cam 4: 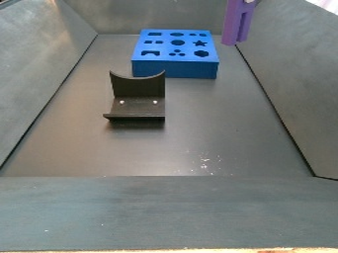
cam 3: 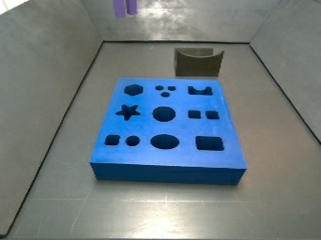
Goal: Pick up the double-square object. Rotate the double-square object. Move to above the board. Insert the double-square object.
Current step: Rotate the double-square object.
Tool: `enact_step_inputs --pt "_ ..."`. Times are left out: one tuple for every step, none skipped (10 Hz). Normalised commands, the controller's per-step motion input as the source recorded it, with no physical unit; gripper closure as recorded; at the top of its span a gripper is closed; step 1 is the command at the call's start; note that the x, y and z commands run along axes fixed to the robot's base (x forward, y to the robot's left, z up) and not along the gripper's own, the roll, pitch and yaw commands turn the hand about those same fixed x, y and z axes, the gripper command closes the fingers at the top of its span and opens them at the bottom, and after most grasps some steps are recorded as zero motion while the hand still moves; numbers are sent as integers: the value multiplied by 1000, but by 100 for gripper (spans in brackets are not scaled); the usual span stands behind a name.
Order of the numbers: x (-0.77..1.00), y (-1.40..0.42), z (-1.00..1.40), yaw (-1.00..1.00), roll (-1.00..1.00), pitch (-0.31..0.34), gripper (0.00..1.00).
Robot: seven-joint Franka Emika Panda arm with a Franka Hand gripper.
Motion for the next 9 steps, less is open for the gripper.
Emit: enact_step_inputs --pt "12 7 0 -1000 -21 16 100" --pt "11 7 0 -894 -25 18 100" --pt "11 8 0 -648 -25 18 100" --pt "12 8 0 -381 -25 18 100" --pt "11 8 0 -250 -25 18 100" --pt "0 0 0 -1000 0 0 100" --pt "0 1 0 -1000 -1 0 100" --pt "0 4 0 -1000 -3 0 100" --pt "0 4 0 -888 -4 0 100"
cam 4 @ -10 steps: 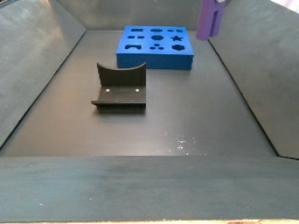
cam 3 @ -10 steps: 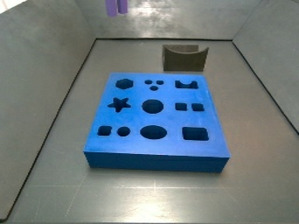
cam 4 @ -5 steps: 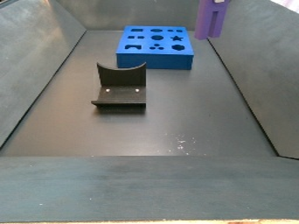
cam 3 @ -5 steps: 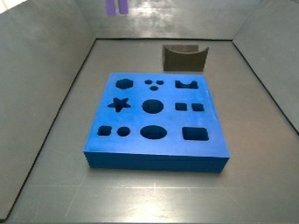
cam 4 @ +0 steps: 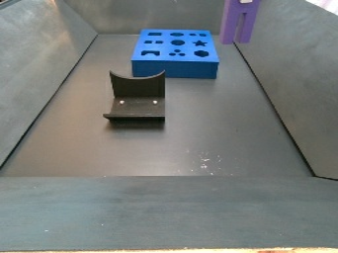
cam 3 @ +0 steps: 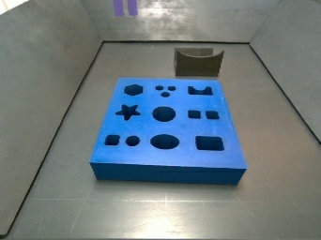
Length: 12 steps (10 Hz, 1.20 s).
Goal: Pick up the double-square object. Rotate the double-square object. Move to above the board. Insert the double-square object.
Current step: Rotate the double-square object.
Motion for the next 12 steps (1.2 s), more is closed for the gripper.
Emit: enact_step_inputs --pt "-1 5 -1 -646 -5 0 100" --pt "-1 5 -2 -379 -5 0 100" --pt "-1 5 -2 -249 -5 0 100" --pt "0 0 -1000 0 0 0 100" --pt "10 1 -1000 68 3 -19 100" --pt "15 2 -1000 69 6 -21 100" --pt "20 4 -1000 59 15 -15 100" --pt "22 5 -1000 43 28 -18 100" --pt "24 6 -1000 37 39 -25 100" --pt "25 6 -1000 32 50 -30 100" --pt "28 8 -1000 29 60 -29 100" --pt "33 10 -1000 26 74 -29 100"
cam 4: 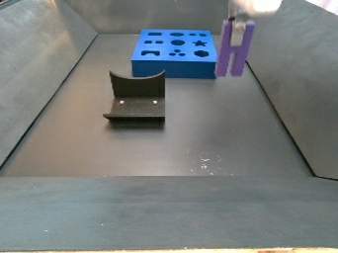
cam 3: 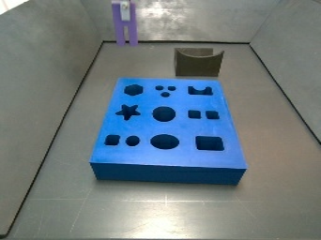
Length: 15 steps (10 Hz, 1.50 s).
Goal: Pick up the double-square object. Rotate the double-square object. Move to above the board. Insert the double-square object.
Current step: Rotate the double-square object.
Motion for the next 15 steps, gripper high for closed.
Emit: enact_step_inputs --pt "33 11 -1000 22 84 -26 100" --pt "35 12 -1000 21 91 -26 100" --pt "37 15 -1000 18 103 -30 100" --pt "37 16 -1000 17 112 -31 100" --pt "35 14 -891 15 121 -29 100" --pt "34 13 -771 16 127 -28 100" --pt "32 11 -616 16 136 -26 100" --pt "32 11 -540 15 141 -24 100" --pt "33 11 -428 12 148 -20 100" --pt "38 12 -282 9 157 -16 100" --pt "34 11 -254 8 158 -10 100" --pt "0 0 0 0 0 0 0" --pt "0 0 1000 0 0 0 0" --pt "-13 -2 1000 0 -3 12 0" --pt "-29 -7 957 3 -12 30 0"
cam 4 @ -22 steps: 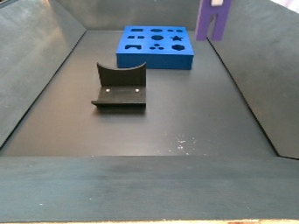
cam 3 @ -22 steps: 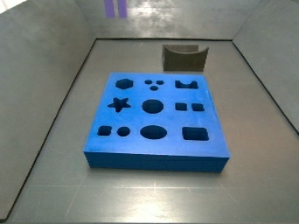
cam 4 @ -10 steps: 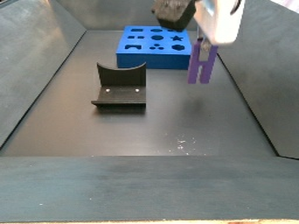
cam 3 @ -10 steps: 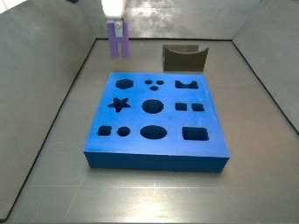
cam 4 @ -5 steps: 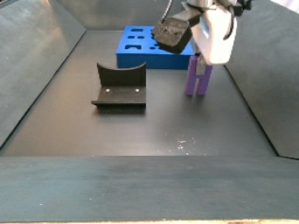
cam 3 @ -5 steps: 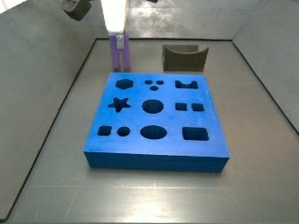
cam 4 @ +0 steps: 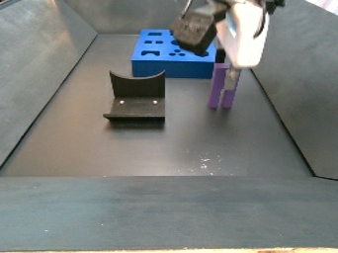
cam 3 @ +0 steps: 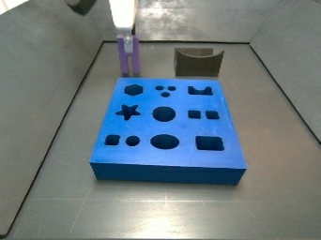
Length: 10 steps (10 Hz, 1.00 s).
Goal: Pick up the double-square object. Rotate the double-square object. Move to above the board. Insert the double-square object.
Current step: Rotate the double-square object.
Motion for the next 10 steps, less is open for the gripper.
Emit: enact_step_inputs --pt "-26 -8 783 8 -25 36 0" --pt "-24 -8 686 9 -32 37 0" --pt "-18 -9 429 13 -50 37 0" --pt "-15 -10 322 14 -58 39 0" --pt "0 0 0 1000 0 0 0" --pt "19 3 -98 1000 1 -1 0" --pt "35 3 -85 1000 2 -3 0" --pt "40 5 -62 1000 3 -4 0" --pt "41 5 -53 1000 3 -5 0" --pt "41 5 -52 1000 3 -5 0"
